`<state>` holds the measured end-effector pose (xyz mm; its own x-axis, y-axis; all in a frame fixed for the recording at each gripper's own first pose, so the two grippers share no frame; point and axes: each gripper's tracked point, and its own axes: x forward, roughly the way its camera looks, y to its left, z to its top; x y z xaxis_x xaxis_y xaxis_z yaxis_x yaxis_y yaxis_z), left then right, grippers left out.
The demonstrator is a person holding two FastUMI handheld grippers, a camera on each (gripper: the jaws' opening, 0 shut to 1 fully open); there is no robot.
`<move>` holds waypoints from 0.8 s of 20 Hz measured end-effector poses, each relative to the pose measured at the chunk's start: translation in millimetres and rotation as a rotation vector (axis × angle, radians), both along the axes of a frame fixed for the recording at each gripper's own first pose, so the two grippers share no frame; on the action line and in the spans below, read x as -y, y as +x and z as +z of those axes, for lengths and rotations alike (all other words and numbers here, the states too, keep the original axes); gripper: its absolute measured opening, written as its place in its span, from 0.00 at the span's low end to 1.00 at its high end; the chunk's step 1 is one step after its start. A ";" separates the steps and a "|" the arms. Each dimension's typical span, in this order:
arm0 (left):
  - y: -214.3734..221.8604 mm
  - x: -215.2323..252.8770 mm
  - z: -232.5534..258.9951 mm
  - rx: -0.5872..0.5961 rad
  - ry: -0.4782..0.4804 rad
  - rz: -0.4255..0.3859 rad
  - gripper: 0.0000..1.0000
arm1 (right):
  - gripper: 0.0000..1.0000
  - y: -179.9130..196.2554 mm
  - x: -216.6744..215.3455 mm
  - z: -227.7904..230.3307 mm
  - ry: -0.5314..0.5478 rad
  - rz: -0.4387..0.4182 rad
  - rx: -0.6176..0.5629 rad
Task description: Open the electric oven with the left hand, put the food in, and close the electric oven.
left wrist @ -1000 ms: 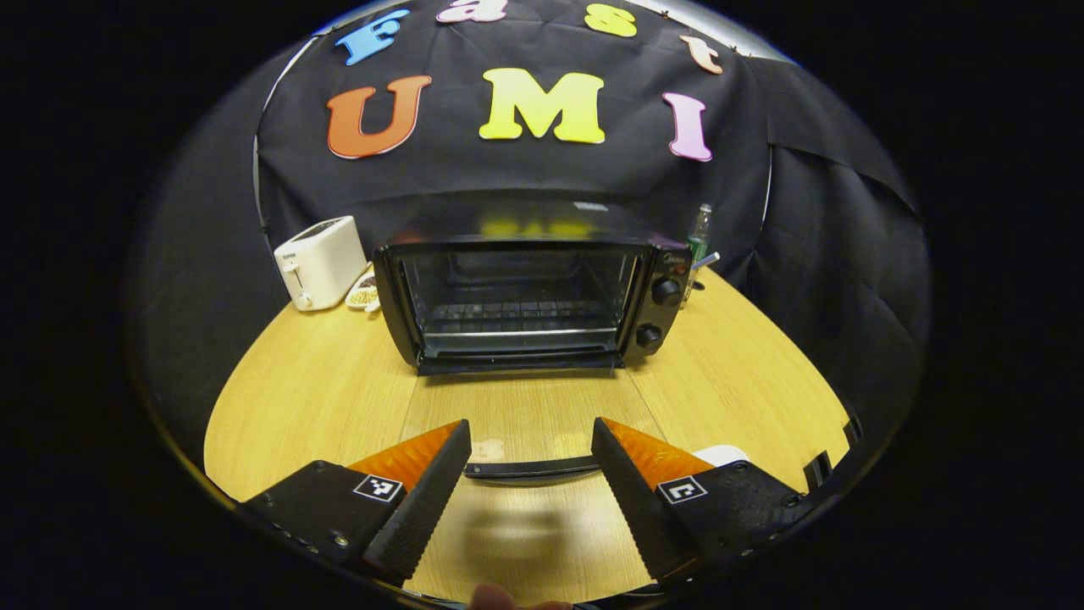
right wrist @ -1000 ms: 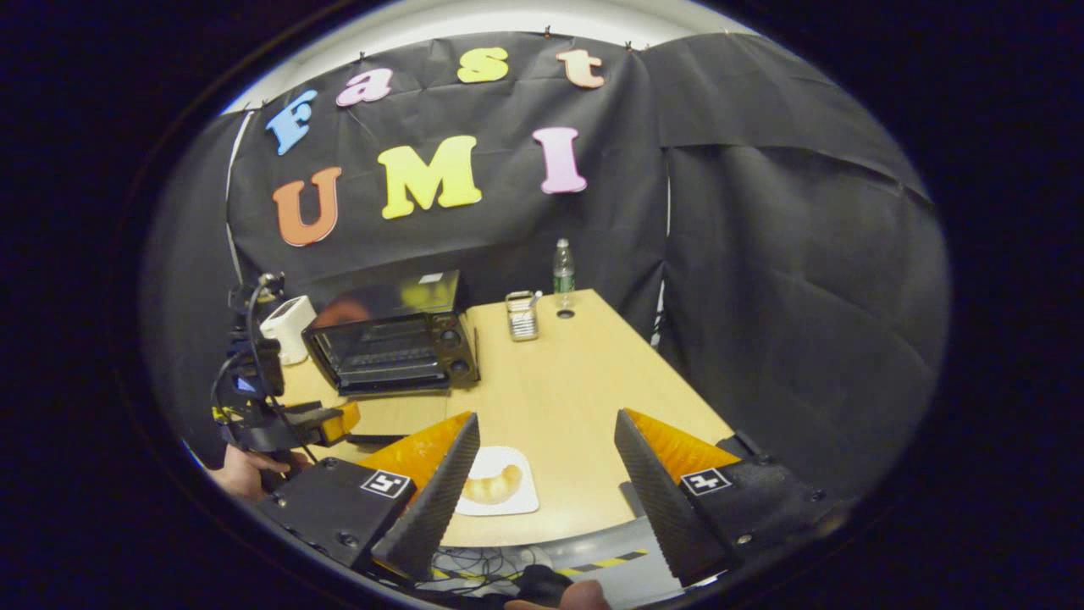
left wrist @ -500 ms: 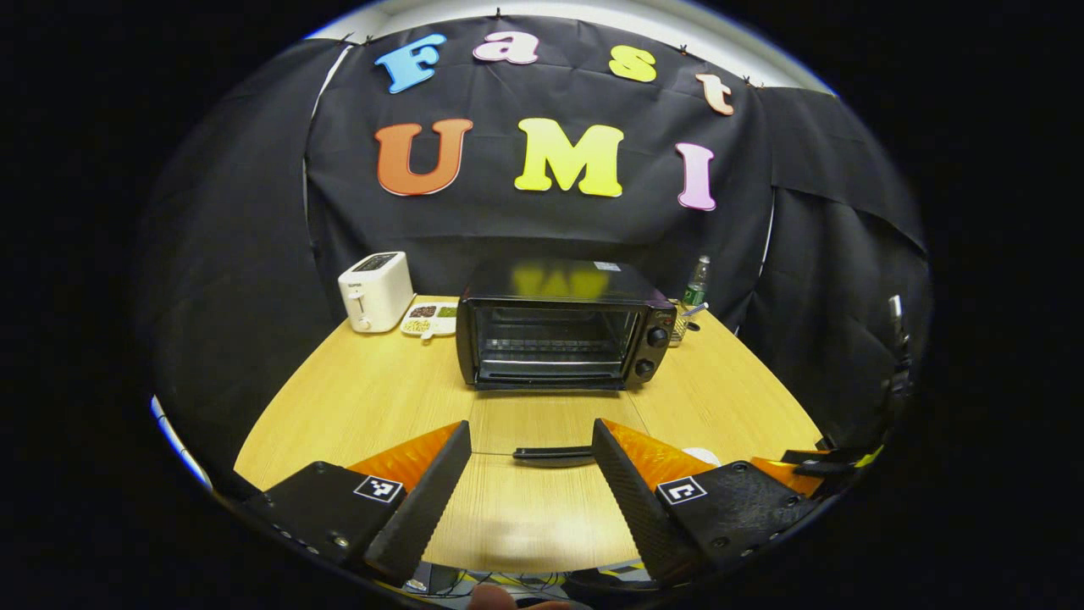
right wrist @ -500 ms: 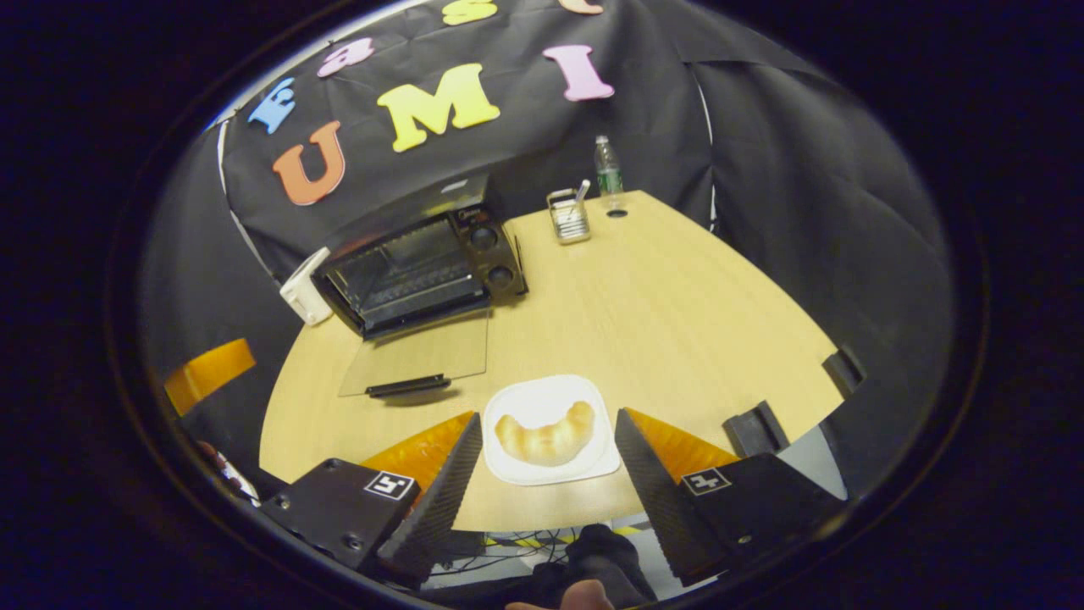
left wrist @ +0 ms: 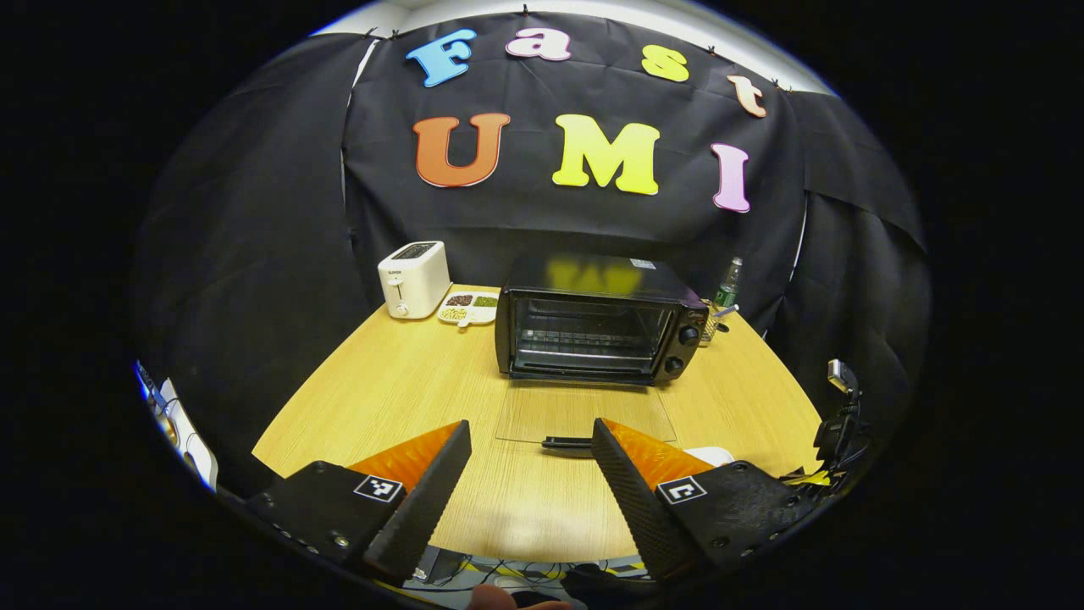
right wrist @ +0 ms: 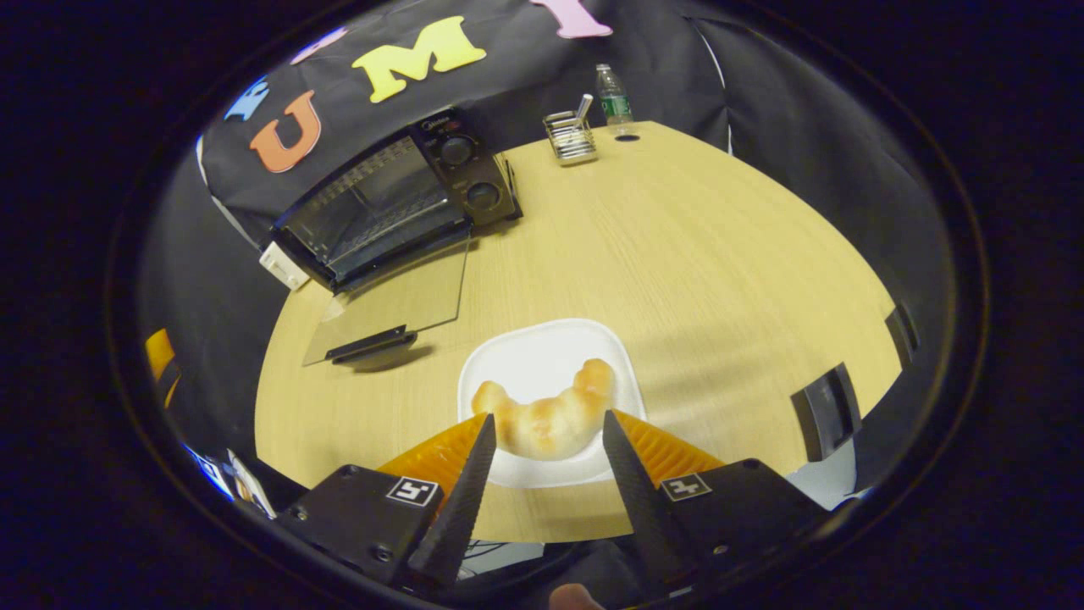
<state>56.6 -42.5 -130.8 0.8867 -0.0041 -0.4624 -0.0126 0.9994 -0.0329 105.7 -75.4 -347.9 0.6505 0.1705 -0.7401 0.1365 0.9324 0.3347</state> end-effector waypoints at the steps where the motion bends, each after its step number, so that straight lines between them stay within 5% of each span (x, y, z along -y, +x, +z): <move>1: 3.4 1.3 1.3 0.001 0.004 0.003 0.94 | 0.74 0.8 1.1 -6.4 0.008 -0.006 -0.025; 6: 22.8 15.1 6.6 0.002 0.005 0.008 0.94 | 0.60 1.9 3.9 -21.0 0.095 -0.020 -0.098; 12: 38.8 31.3 6.2 -0.005 -0.019 0.039 0.94 | 0.23 7.8 2.3 -21.8 0.139 0.023 -0.104; 16: 44.5 34.6 8.5 -0.004 -0.004 -0.001 0.94 | 0.05 10.7 10.1 -15.0 0.229 -0.044 -0.123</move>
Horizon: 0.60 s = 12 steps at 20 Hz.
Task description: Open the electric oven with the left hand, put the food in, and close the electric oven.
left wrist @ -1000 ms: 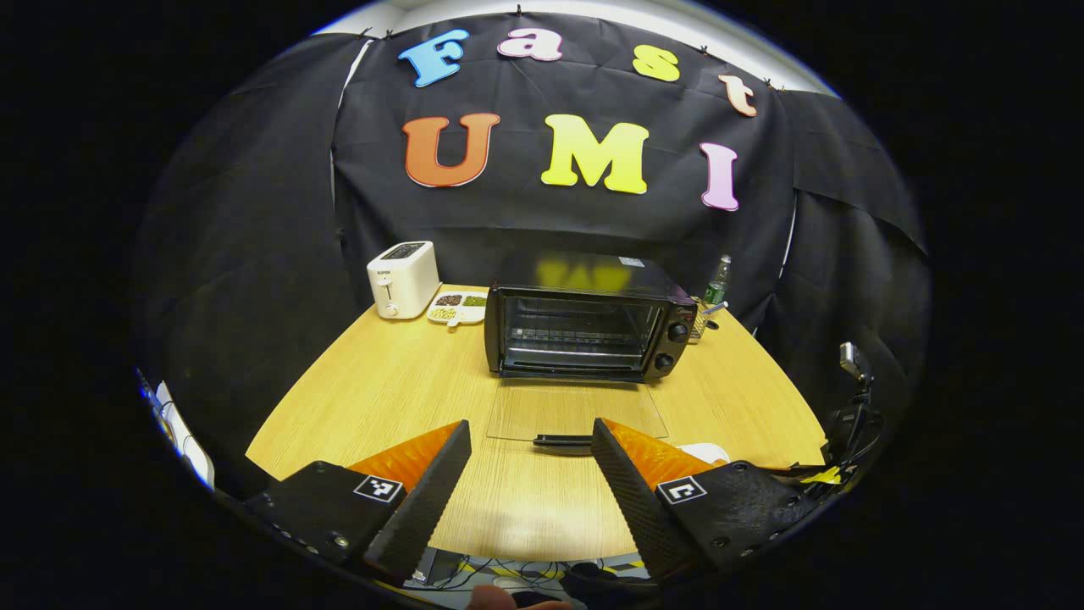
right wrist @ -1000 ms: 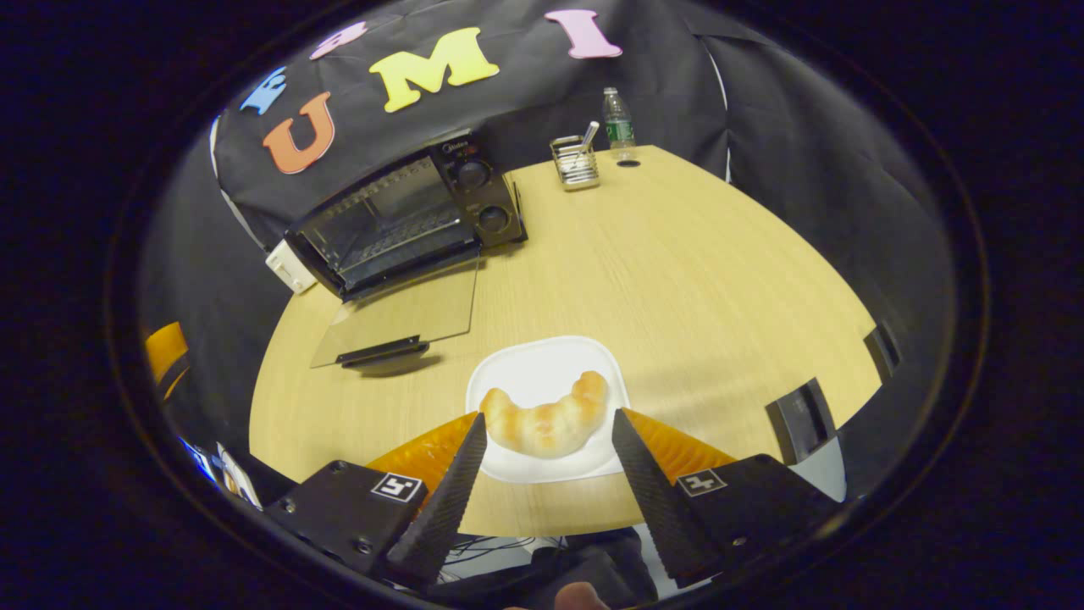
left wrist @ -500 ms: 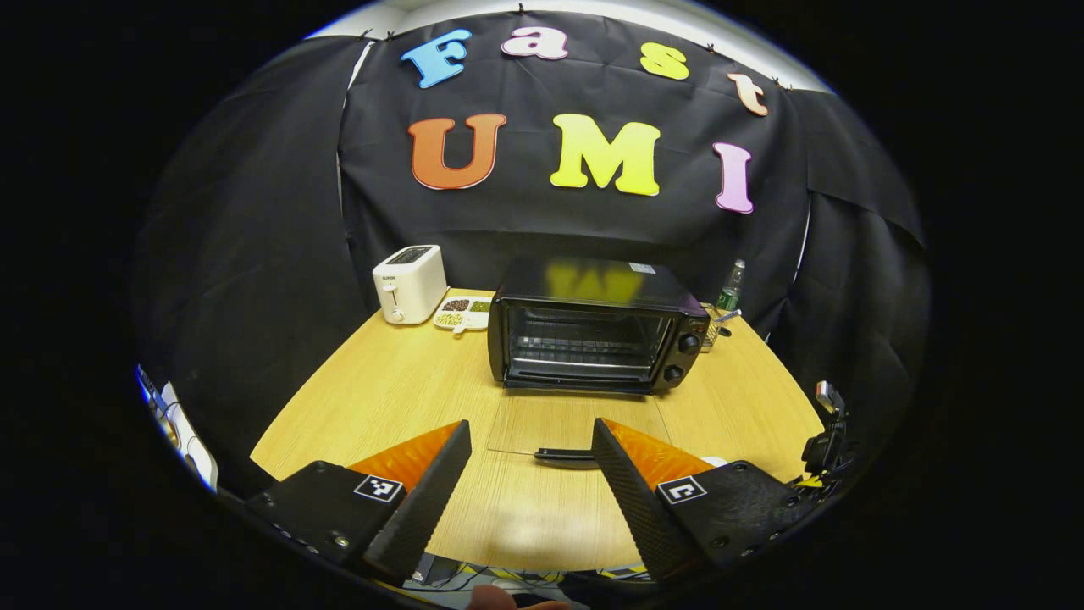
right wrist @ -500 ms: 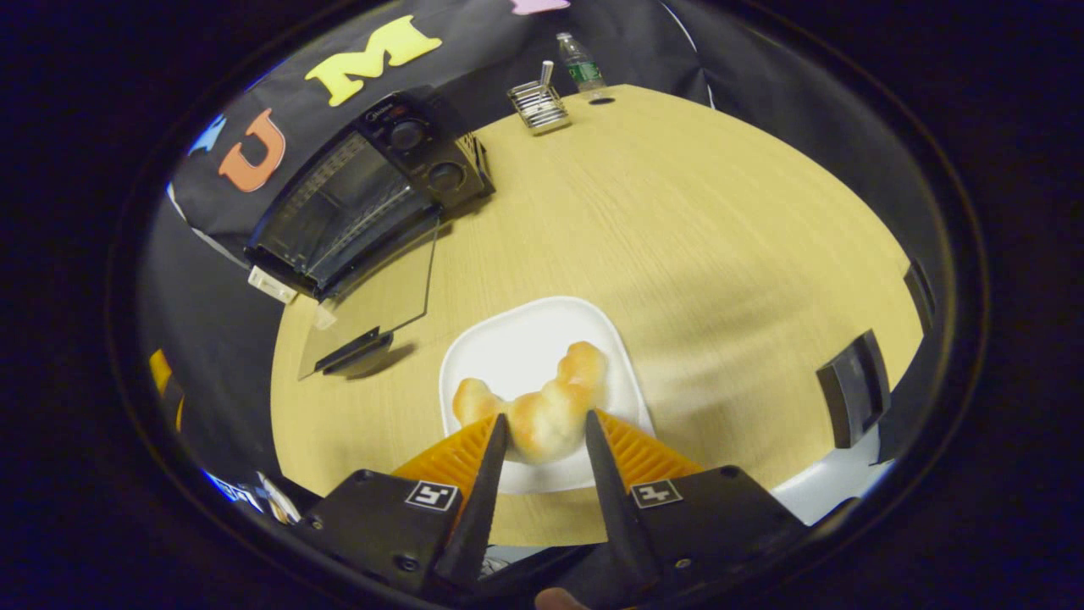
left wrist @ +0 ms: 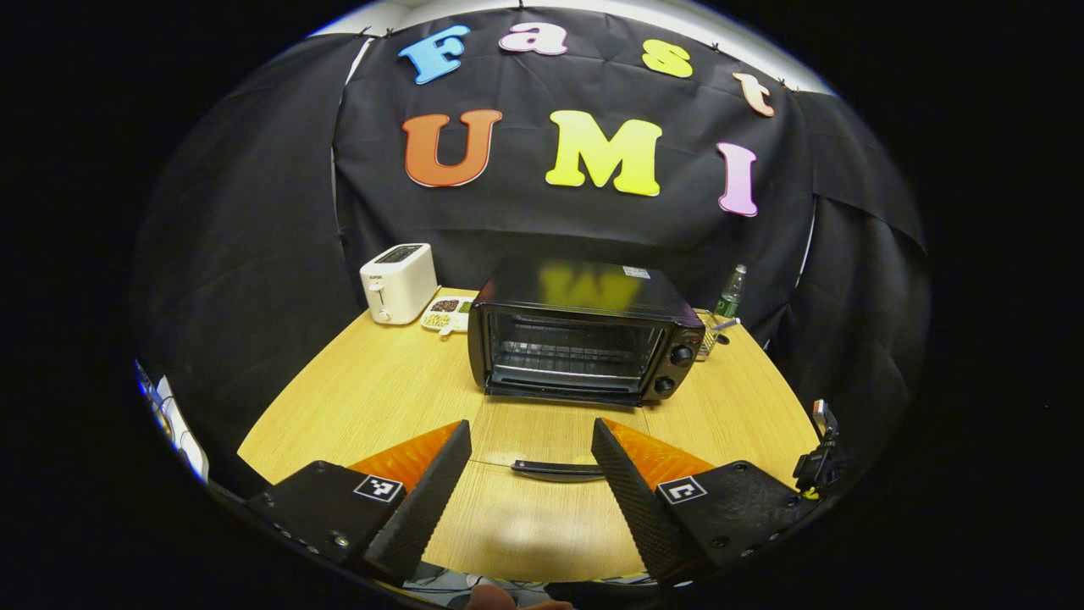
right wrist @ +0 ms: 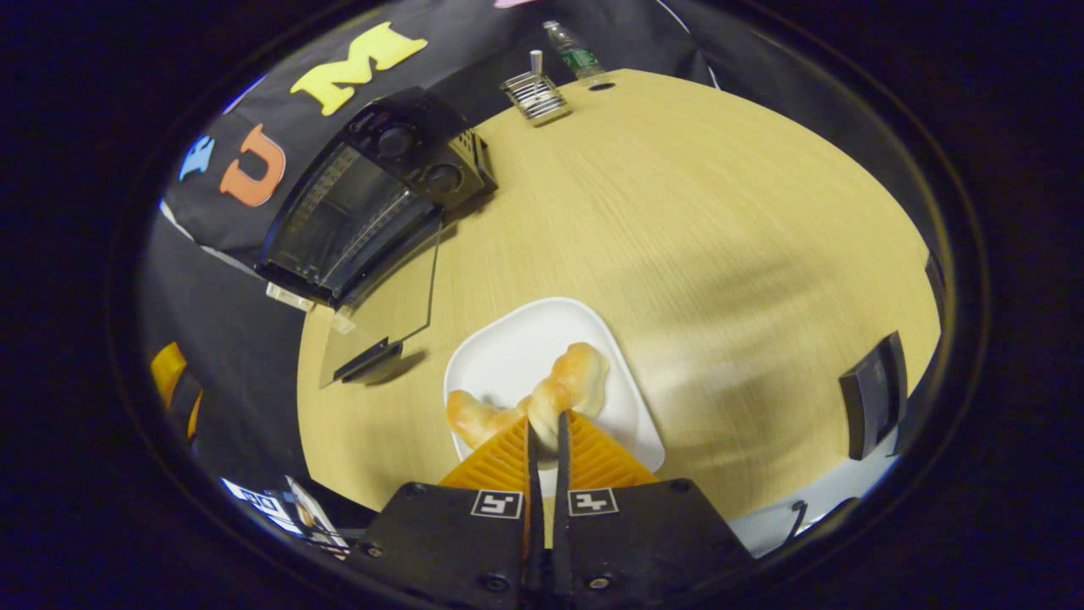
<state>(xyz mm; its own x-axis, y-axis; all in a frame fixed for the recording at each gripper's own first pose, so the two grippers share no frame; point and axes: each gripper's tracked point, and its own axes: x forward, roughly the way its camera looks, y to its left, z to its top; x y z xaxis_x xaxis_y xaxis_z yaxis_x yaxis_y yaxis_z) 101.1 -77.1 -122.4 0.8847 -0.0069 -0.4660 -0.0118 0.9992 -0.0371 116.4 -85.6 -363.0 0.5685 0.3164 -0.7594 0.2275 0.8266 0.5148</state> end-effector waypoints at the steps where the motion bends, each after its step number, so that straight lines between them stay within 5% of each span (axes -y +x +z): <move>1: 3.4 -0.8 1.0 0.003 -0.002 -0.012 0.94 | 0.04 -0.1 1.2 5.4 0.017 -0.027 -0.003; 12: -4.2 -62.6 12.6 0.046 -0.040 -0.110 0.94 | 0.07 3.4 -43.5 124.7 0.176 -0.315 0.185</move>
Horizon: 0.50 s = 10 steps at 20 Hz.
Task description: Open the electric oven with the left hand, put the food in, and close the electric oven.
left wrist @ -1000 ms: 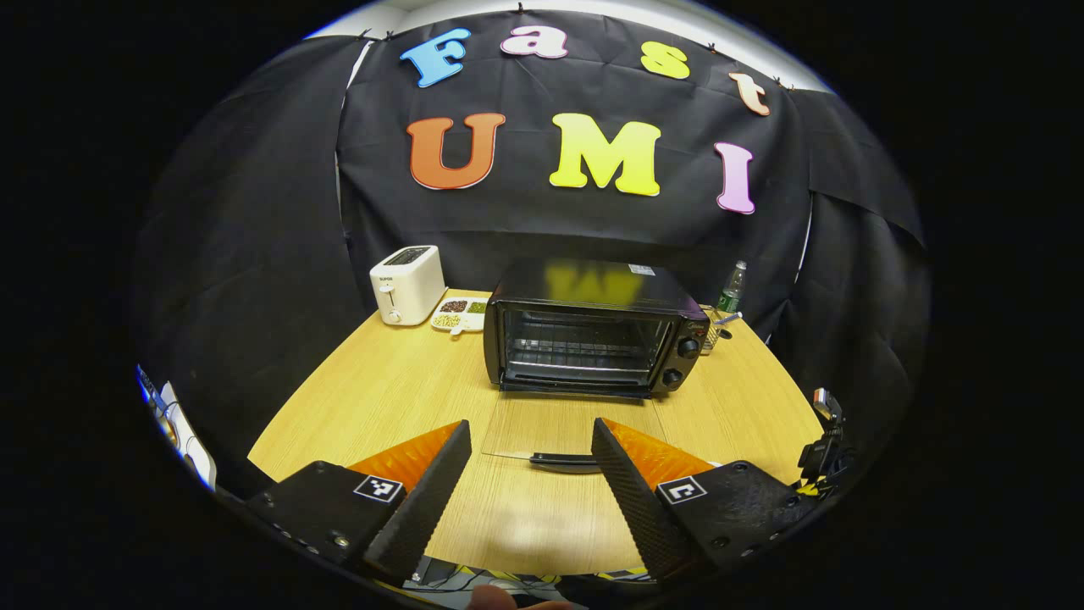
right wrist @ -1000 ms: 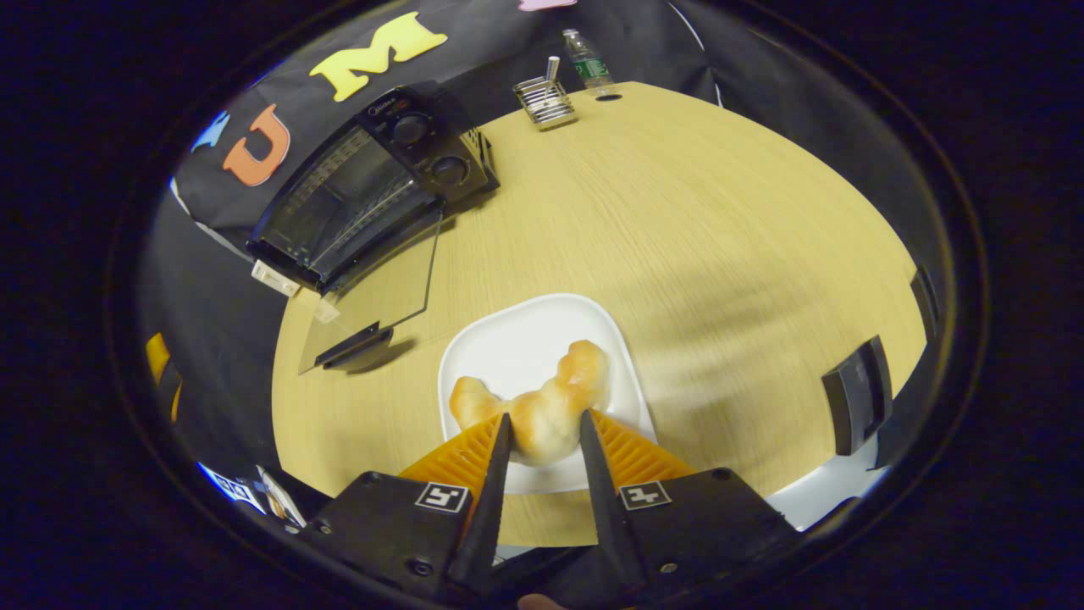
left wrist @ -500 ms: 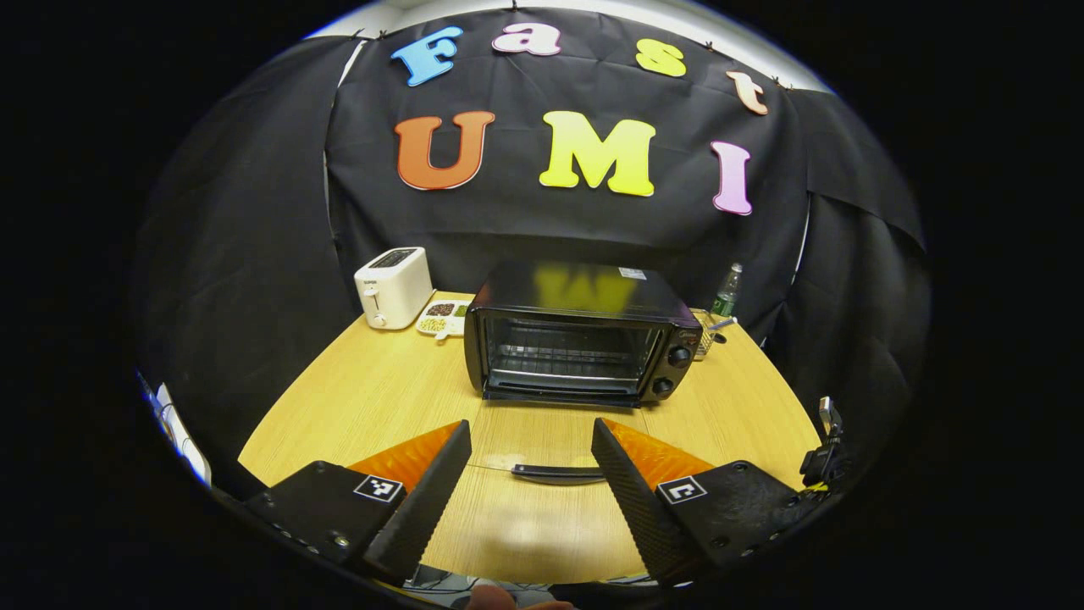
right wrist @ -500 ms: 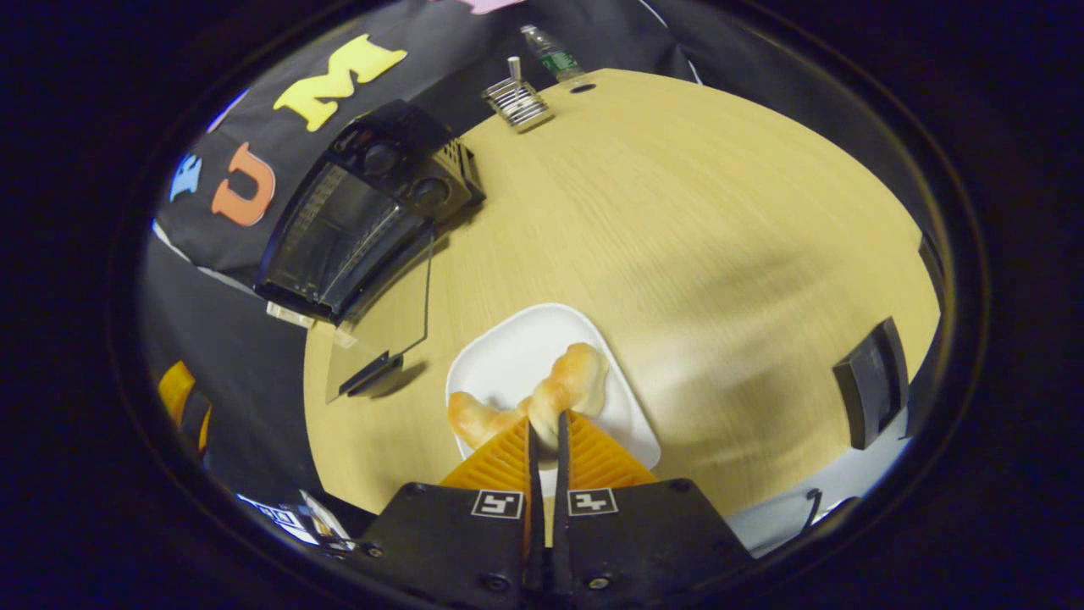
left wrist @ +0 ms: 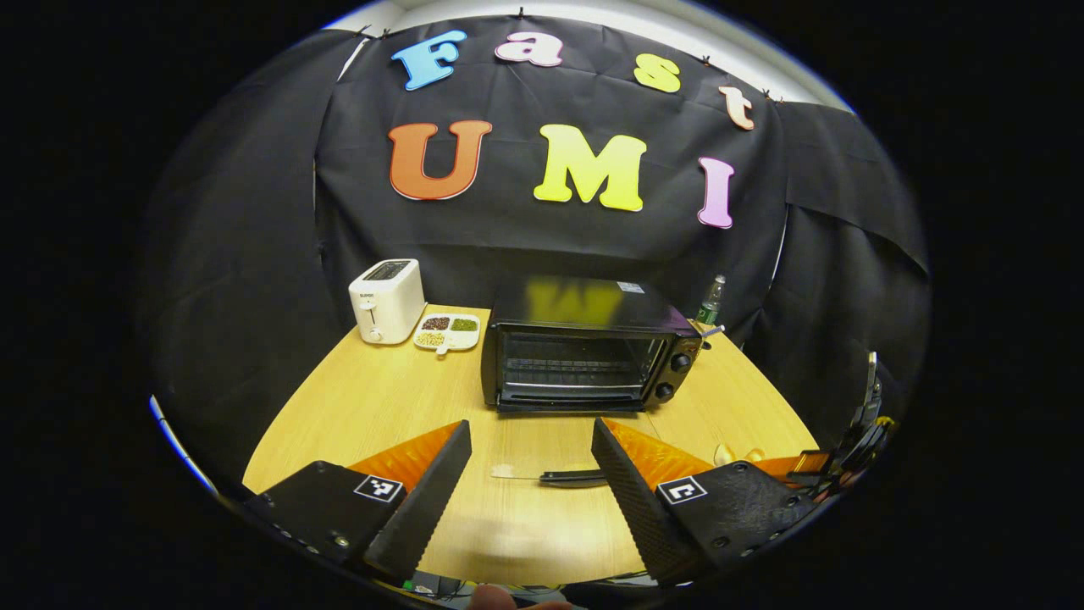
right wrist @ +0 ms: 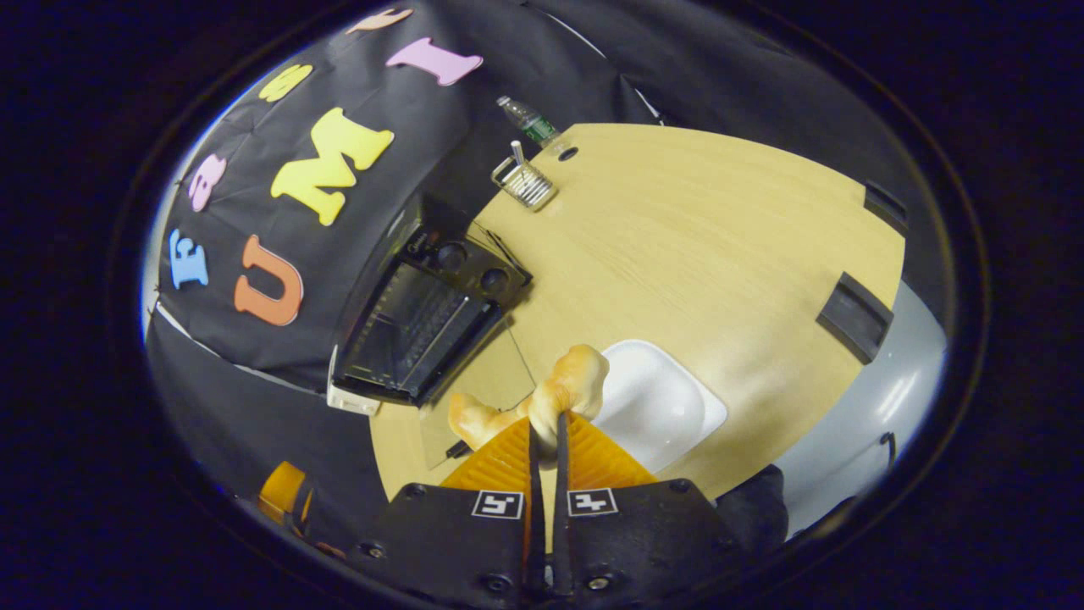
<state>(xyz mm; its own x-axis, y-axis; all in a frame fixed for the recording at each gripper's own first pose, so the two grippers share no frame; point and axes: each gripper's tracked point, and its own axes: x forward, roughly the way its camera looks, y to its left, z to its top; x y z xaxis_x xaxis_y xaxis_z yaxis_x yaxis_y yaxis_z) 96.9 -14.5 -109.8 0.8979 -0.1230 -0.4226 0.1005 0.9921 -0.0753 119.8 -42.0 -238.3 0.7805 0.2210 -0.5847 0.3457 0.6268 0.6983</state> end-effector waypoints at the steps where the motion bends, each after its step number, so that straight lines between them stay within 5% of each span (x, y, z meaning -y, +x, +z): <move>1: -3.5 -9.0 1.3 0.001 0.001 -0.003 0.93 | 0.07 4.8 -10.4 7.3 0.009 -0.012 0.020; 10: -44.1 -107.3 1.0 -0.033 0.010 0.078 0.94 | 0.06 100.2 -95.9 46.2 0.021 -0.032 0.153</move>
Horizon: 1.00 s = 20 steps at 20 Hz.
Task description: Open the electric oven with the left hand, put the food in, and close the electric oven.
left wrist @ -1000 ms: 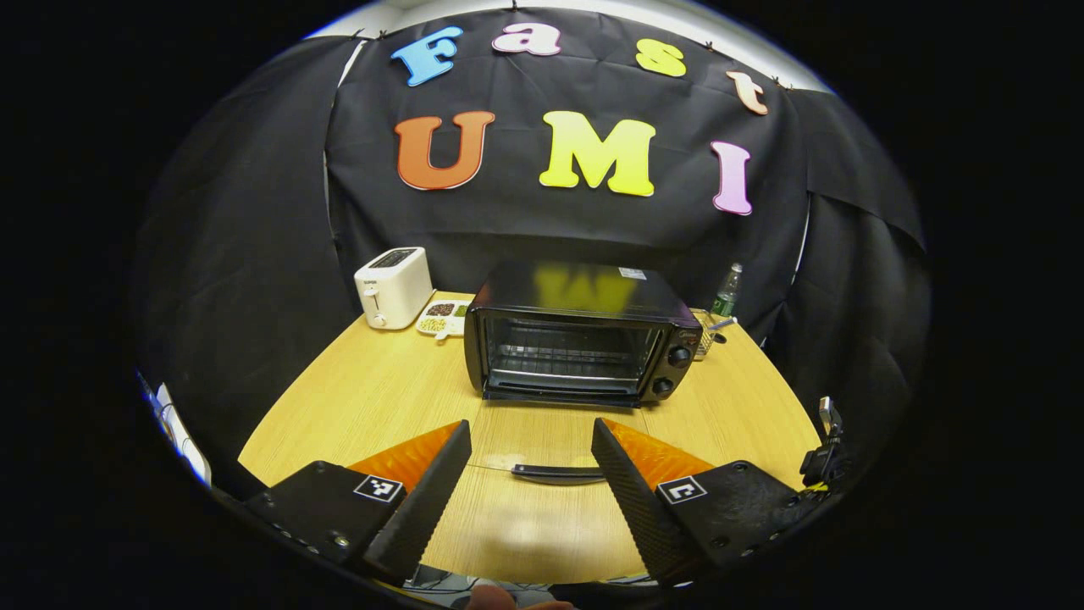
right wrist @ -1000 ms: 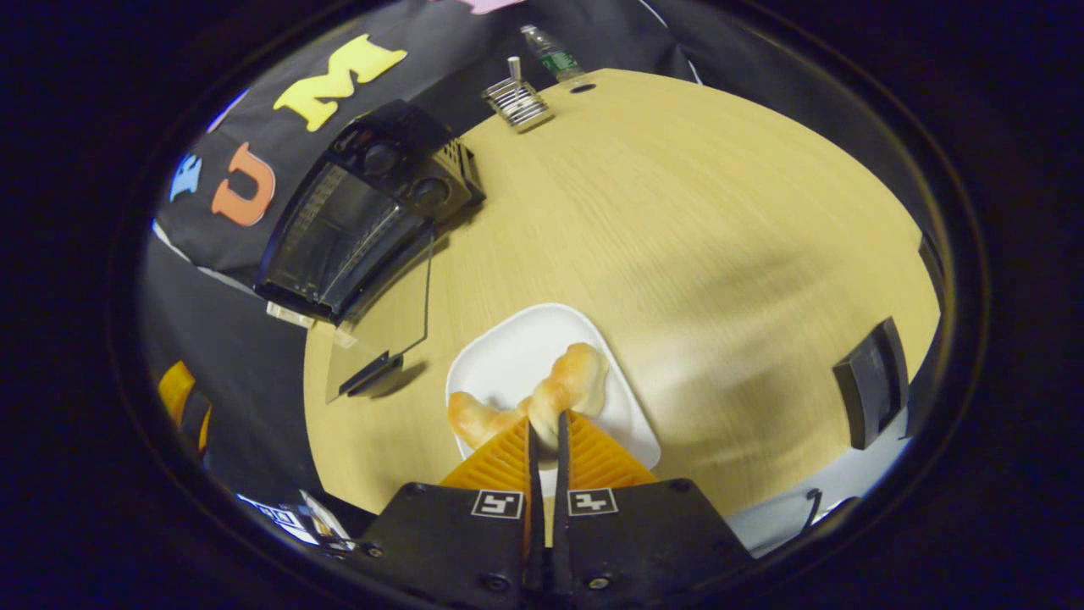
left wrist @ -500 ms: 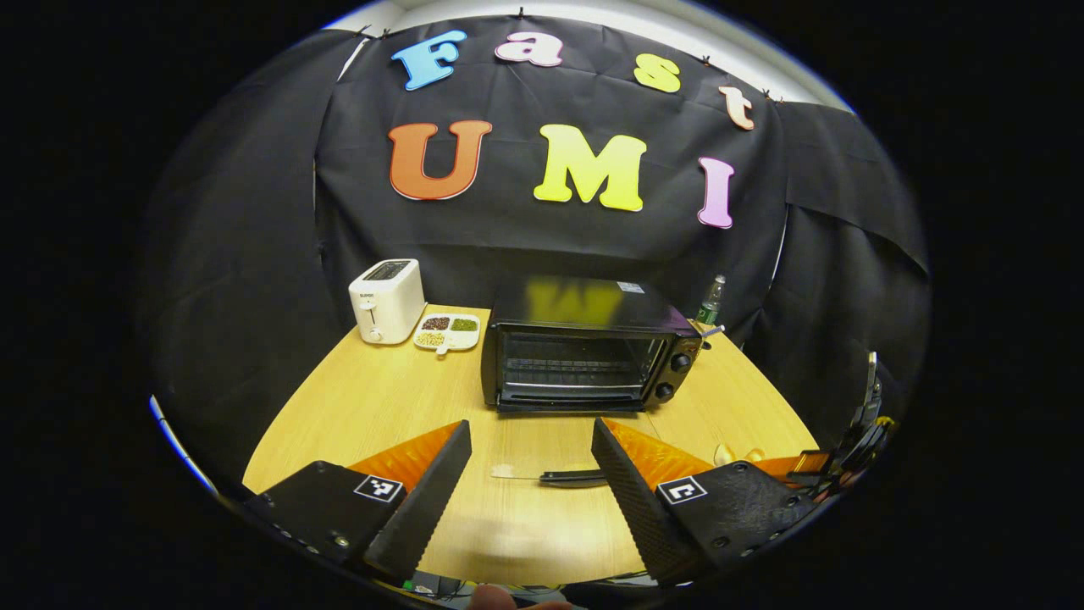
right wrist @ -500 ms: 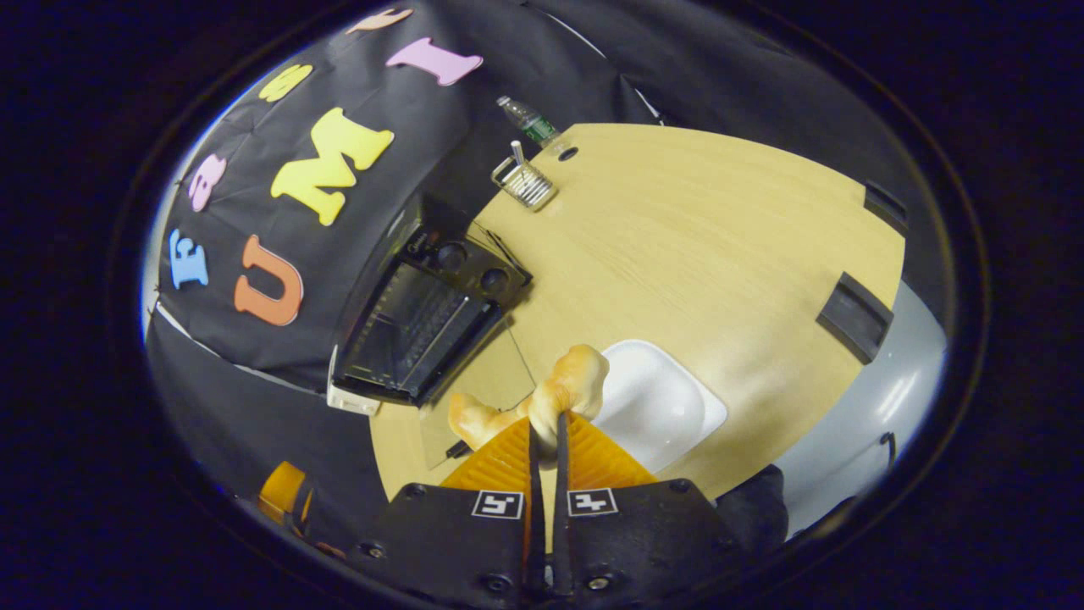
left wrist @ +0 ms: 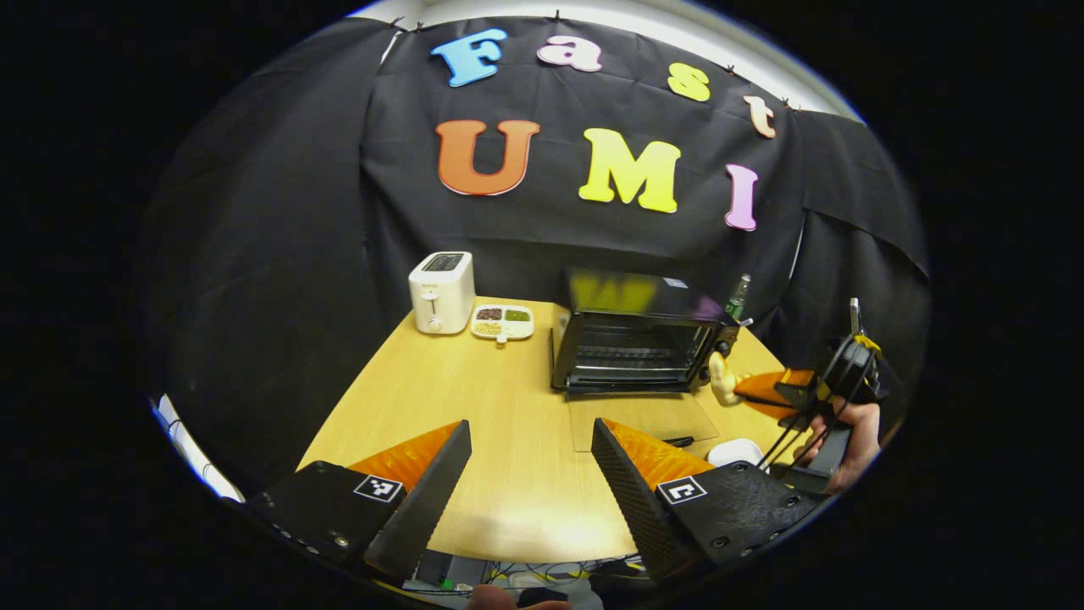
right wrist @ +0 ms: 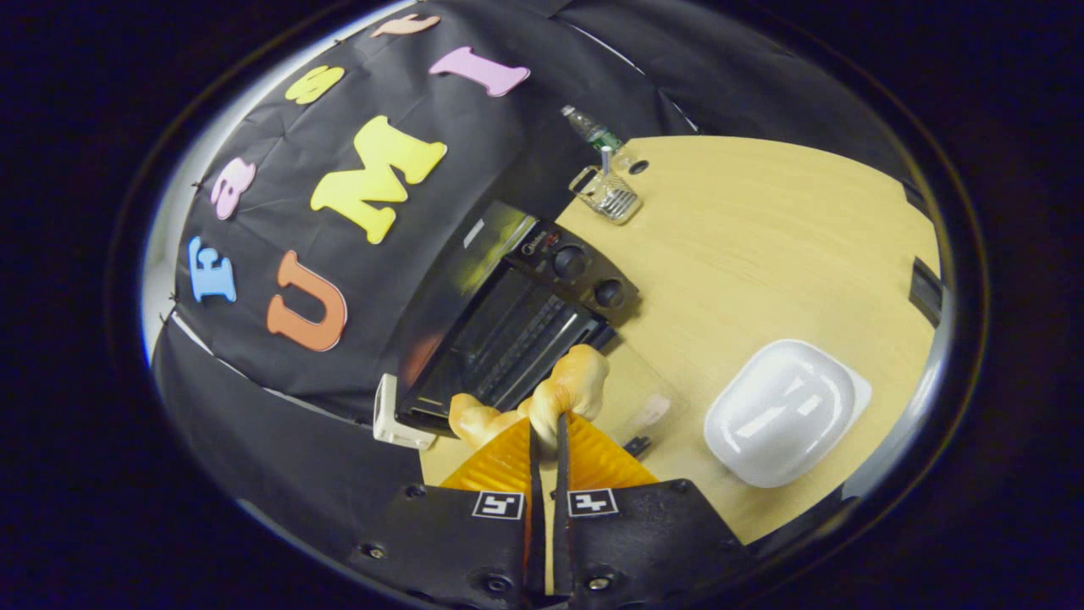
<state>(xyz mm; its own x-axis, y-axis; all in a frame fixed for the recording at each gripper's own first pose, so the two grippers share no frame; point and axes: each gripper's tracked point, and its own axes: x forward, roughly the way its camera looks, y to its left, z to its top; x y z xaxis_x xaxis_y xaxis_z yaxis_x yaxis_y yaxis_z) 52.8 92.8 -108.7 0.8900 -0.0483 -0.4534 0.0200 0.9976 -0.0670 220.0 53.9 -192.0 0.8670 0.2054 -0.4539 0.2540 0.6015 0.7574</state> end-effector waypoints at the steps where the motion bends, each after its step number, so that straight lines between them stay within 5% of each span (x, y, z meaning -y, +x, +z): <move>1: -2.1 -7.4 -2.3 -0.010 0.003 0.012 0.94 | 0.03 13.3 -5.7 -0.6 -0.005 -0.004 0.005; 12: -29.7 -74.5 -15.1 -0.101 0.013 0.158 0.94 | 0.06 159.4 -46.2 -39.2 -0.061 -0.063 0.051; 20: -56.0 -73.8 -20.3 -0.144 0.043 0.172 0.93 | 0.11 194.6 -51.8 -52.1 -0.090 -0.088 0.088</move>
<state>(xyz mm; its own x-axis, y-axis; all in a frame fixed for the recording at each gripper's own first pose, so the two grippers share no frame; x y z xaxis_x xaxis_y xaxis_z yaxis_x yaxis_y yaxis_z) -3.2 166.6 -129.0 0.8094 0.1204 -0.5748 -0.1571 0.9875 -0.0145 414.6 105.7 -244.1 0.9170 0.0886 -0.3889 0.2443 0.6460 0.7232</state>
